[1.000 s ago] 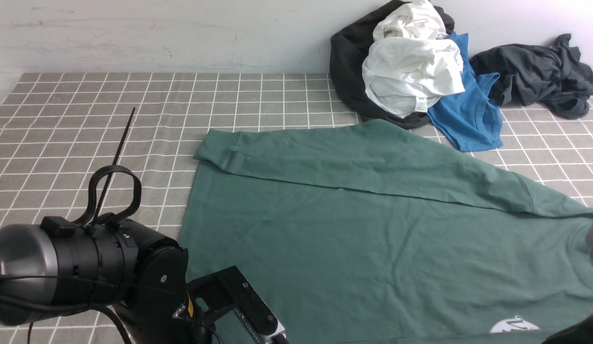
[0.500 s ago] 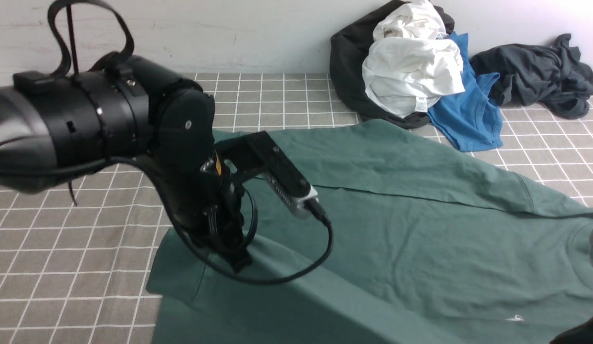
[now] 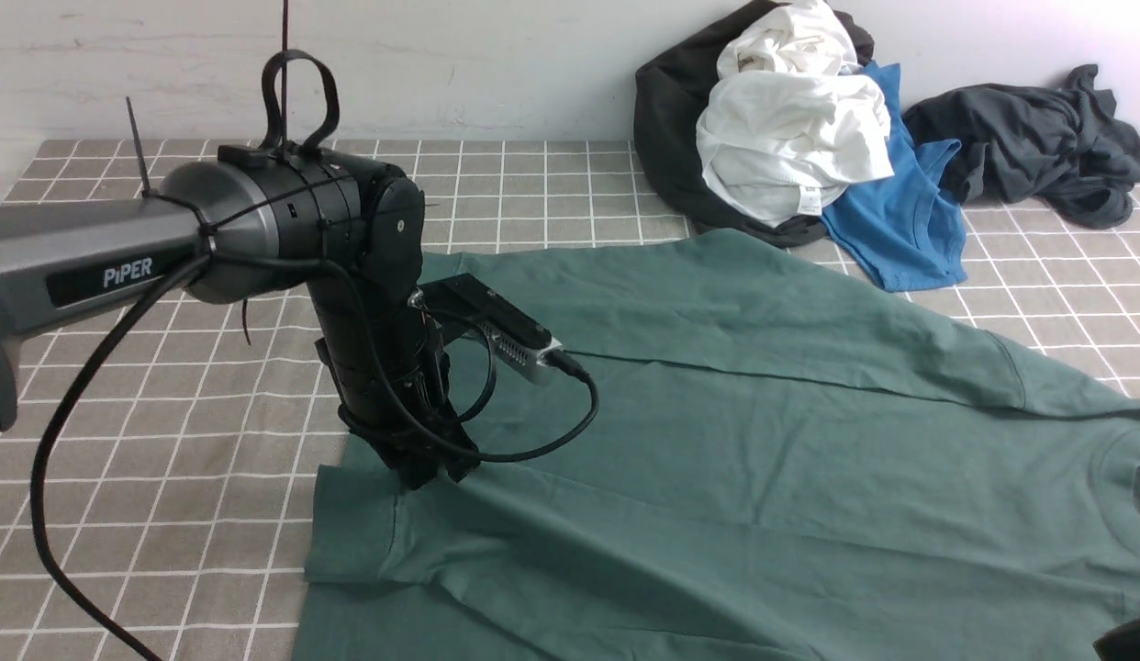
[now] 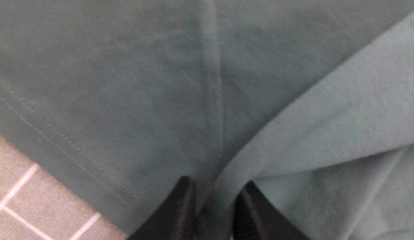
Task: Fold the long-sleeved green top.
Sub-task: Use the left arm to drag and place the cuff at the centered position on the left edge of the fabric, then use the left arm to clamp the cuff farthest from it
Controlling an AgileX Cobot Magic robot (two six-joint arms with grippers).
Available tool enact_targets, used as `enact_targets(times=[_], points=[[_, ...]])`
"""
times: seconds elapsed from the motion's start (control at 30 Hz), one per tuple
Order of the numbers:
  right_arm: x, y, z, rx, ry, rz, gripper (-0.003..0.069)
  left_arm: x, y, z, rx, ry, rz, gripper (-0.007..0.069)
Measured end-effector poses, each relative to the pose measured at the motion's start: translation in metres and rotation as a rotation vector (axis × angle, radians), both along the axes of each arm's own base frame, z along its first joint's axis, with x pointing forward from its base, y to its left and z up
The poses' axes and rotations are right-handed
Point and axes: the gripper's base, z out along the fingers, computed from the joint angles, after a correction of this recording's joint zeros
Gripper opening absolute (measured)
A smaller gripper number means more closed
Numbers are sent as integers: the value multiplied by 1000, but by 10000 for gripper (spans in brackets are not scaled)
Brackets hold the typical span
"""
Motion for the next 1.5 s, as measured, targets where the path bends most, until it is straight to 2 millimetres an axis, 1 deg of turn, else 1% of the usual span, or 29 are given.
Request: enact_targets(times=[0.07,0.1,0.13,0.17,0.2,0.23,0.27,0.3,0.33,0.37,0.4,0.43,0.47,0.5,0.67,0.83,0.87,0.93,1.1,1.13,1.17,1.2,1.23,1.27,1.33,1.37,1.5], points=[[0,0,0,-1,-5,0,-14,8,0,9,-17,-35,27,304],[1,0,0,0,-7,0,-14,9,0,10,-19,-39,30,315],[1,0,0,-2,-9,0,-14,13,-1,15,-32,-56,54,368],[1,-1,1,-7,-15,0,-14,21,0,27,-56,-91,103,437],[2,-1,1,-12,-21,0,-14,28,2,35,-74,-118,139,481],[2,-1,1,-16,-27,0,-14,39,6,46,-99,-156,190,522],[2,-1,1,-18,-29,0,-14,40,7,48,-103,-161,197,528],[3,-2,1,-19,-32,-2,-14,47,10,53,-116,-183,221,547],[4,-2,1,-24,-44,-4,-14,61,16,59,-133,-217,258,570],[5,-2,2,-26,-55,-7,-14,70,19,60,-141,-233,276,575],[5,-2,2,-23,-64,-10,-14,80,22,58,-146,-246,291,579],[6,-2,2,-22,-66,-12,-14,83,23,57,-147,-250,297,580],[7,-2,3,-17,-78,-17,-14,95,26,47,-145,-249,315,581],[7,-2,3,-13,-88,-20,-14,102,26,43,-147,-255,322,581],[10,-3,4,-25,-116,-25,-14,137,23,-1,-140,-242,364,581],[10,-3,5,-27,-120,-25,-14,153,20,-26,-141,-236,391,579],[10,-3,5,-27,-120,-25,-14,154,20,-29,-140,-234,395,568],[10,-3,4,-28,-120,-24,-14,155,19,-28,-143,-238,401,535],[10,-4,4,-32,-121,-24,-14,155,21,-28,-133,-240,404,364],[10,-4,4,-32,-121,-24,-14,155,21,-28,-133,-241,404,345],[10,-4,4,-34,-122,-24,-14,155,21,-27,-135,-235,405,265],[10,-4,4,-35,-122,-23,-14,154,21,-26,-135,-230,405,213],[10,-4,4,-35,-122,-23,-14,154,21,-26,-136,-228,406,192],[10,-4,4,-35,-122,-23,-14,153,21,-24,-137,-225,406,134],[10,-4,4,-35,-122,-23,-14,152,21,-19,-146,-226,407,59],[10,-4,4,-35,-122,-23,-14,152,20,-16,-151,-229,406,35],[10,-4,4,-34,-122,-24,-14,150,20,-3,-164,-239,403,23]])
